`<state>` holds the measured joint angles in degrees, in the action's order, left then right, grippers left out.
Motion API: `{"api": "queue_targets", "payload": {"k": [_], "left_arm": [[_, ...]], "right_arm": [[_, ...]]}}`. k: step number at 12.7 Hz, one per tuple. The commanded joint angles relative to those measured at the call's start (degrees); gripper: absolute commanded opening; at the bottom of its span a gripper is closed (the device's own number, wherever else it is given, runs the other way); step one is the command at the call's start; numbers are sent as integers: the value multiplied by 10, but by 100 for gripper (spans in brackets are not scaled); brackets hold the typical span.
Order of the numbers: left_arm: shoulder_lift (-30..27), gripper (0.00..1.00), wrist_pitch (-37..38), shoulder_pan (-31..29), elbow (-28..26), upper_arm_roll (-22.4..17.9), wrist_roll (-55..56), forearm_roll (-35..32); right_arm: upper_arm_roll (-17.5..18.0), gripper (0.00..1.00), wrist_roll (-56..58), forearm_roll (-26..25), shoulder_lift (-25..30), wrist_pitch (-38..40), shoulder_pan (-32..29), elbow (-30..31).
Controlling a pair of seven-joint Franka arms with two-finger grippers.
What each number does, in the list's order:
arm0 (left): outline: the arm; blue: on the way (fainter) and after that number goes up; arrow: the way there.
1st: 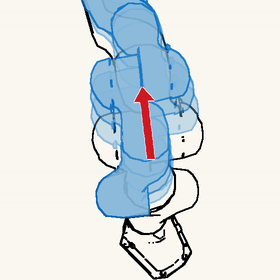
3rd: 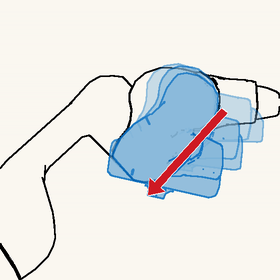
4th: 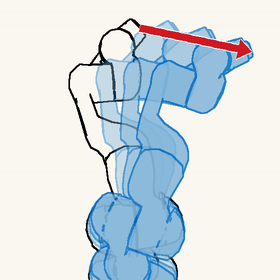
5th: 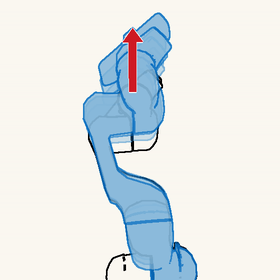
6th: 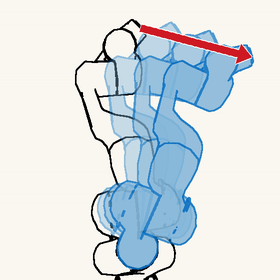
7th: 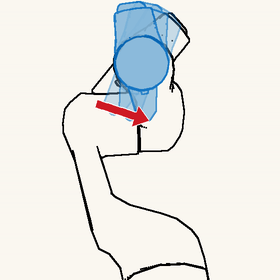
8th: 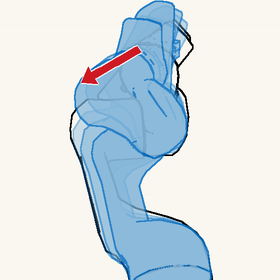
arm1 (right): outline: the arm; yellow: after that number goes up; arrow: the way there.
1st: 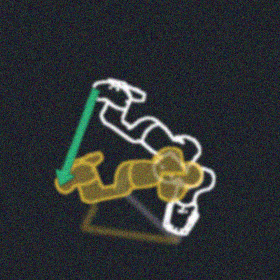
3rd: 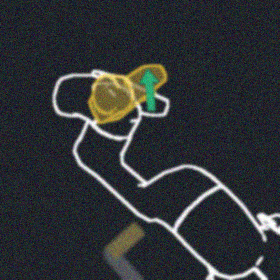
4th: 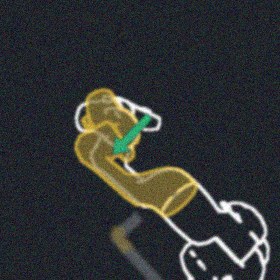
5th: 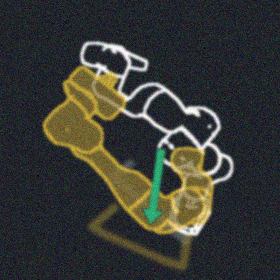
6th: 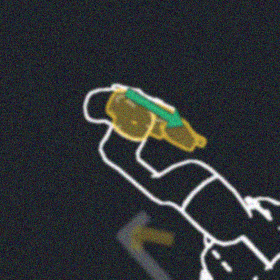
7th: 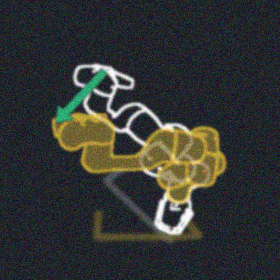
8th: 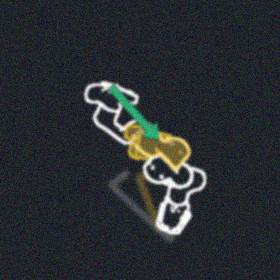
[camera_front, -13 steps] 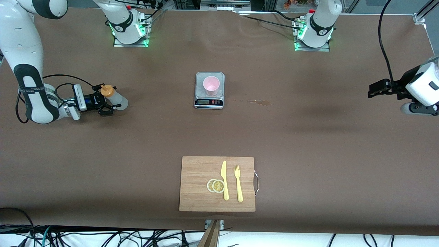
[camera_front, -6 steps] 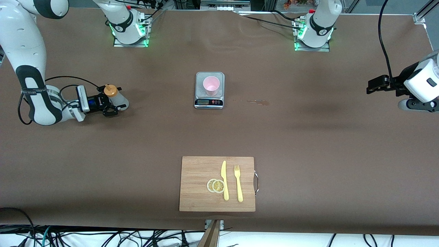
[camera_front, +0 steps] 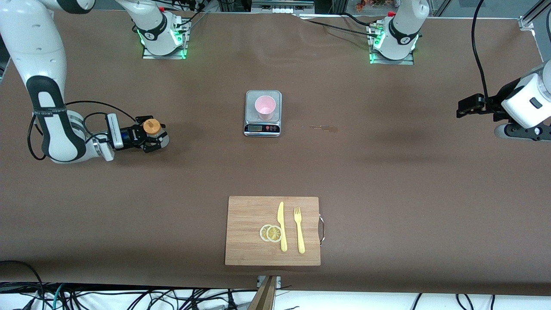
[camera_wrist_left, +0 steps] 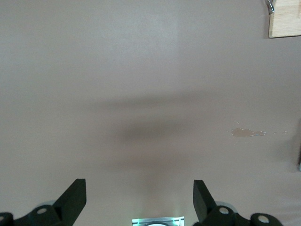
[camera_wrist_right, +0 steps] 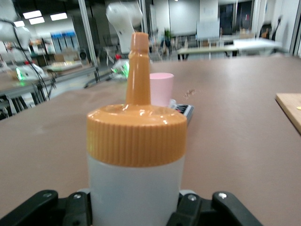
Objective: Add sauce to pink cup with both arms
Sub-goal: 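Lift the sauce bottle with the right gripper toward the scale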
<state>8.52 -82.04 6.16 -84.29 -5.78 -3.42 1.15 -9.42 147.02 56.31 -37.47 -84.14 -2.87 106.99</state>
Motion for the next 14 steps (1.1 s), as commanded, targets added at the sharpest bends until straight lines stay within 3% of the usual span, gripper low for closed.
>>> {"api": "queue_targets", "payload": {"k": [1,4,8,10,14], "left_arm": [[4,100,2,15,8,1,-6,-13],[18,100,6,16,33,1,-7,-14],[18,100,8,13,33,0,-8,-11],[18,100,8,12,33,-1,-8,-11],[18,100,11,9,33,-1,-9,-9]], "right_arm": [[-11,20,-96,-14,97,-72,63,26],[-15,20,-262,-111,167,-166,143,28],[-15,21,-489,-252,214,-233,255,28],[-15,21,-614,-323,226,-241,316,24],[-15,22,-811,-415,228,-268,420,23]]}}
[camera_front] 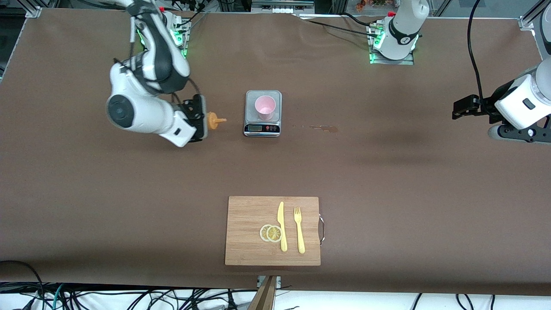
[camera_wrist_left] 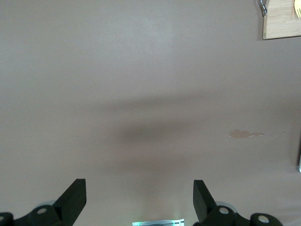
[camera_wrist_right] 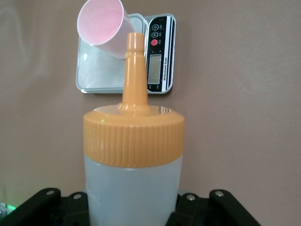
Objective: Add sauce to pink cup with both arms
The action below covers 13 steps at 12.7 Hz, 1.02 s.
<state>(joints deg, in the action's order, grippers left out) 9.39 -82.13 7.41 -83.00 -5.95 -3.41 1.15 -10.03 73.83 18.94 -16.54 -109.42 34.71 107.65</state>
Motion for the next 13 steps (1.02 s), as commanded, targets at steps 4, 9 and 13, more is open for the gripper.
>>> {"api": "queue_targets", "payload": {"k": [4,9,13], "left_arm": [[10,100,12,0,21,1,-9,-10],[10,100,13,3,21,1,-8,-9],[10,100,13,4,21,1,-8,-9]], "right_arm": [[-7,22,-231,-109,5,-24,126,16],[-2,22,-361,-167,-8,-21,192,15],[7,22,-413,-212,-20,-16,217,15]]}}
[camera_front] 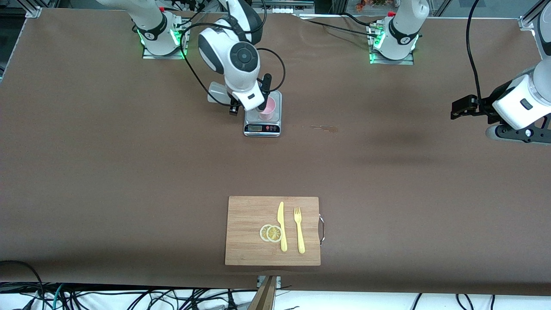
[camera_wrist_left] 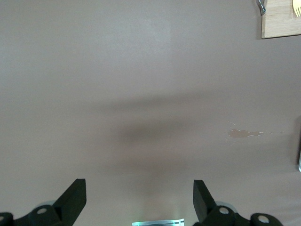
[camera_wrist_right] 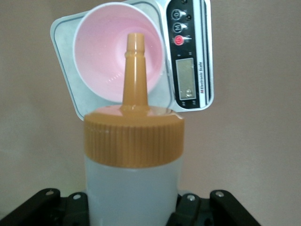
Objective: Add sauce to pink cup with both arms
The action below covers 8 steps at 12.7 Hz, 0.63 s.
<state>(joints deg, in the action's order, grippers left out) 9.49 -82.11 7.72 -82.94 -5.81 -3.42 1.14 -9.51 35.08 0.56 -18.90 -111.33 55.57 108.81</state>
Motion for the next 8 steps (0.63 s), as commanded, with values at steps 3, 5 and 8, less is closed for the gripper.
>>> {"api": "queue_targets", "payload": {"k": [3,5,8], "left_arm": [[9,100,12,1,20,0,-8,-9],[9,100,12,2,20,0,-8,-9],[9,100,12,2,22,0,-8,-8]], "right_arm": [[16,22,-41,-56,0,32,14,-2],[21,22,-48,-73,1,49,14,-4],[30,22,-51,-100,-2,76,15,-13]]}}
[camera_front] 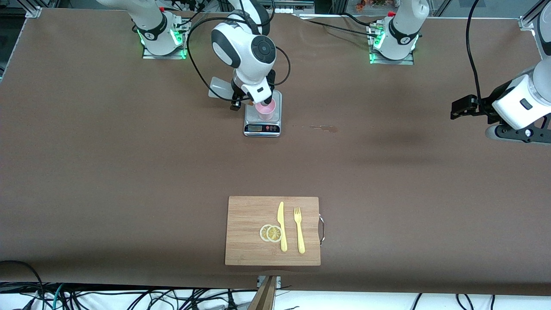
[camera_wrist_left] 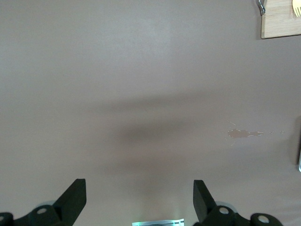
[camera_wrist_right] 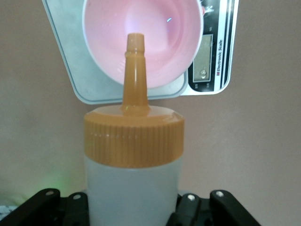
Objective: Add sauce to pink cup with both arms
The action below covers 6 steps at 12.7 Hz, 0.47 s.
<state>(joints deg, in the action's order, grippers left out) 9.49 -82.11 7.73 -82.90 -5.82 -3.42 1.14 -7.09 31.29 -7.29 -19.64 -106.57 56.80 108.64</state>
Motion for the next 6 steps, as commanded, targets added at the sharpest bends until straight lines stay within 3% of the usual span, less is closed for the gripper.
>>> {"api": "queue_targets", "payload": {"k": [1,6], "left_arm": [[9,100,12,2,21,0,-8,-8],[9,100,12,2,21,0,-9,-8]], "right_arm": [[6,22,-13,-24,1,40,6,-24],[7,22,-13,-50,-38,112,16,-97]]}}
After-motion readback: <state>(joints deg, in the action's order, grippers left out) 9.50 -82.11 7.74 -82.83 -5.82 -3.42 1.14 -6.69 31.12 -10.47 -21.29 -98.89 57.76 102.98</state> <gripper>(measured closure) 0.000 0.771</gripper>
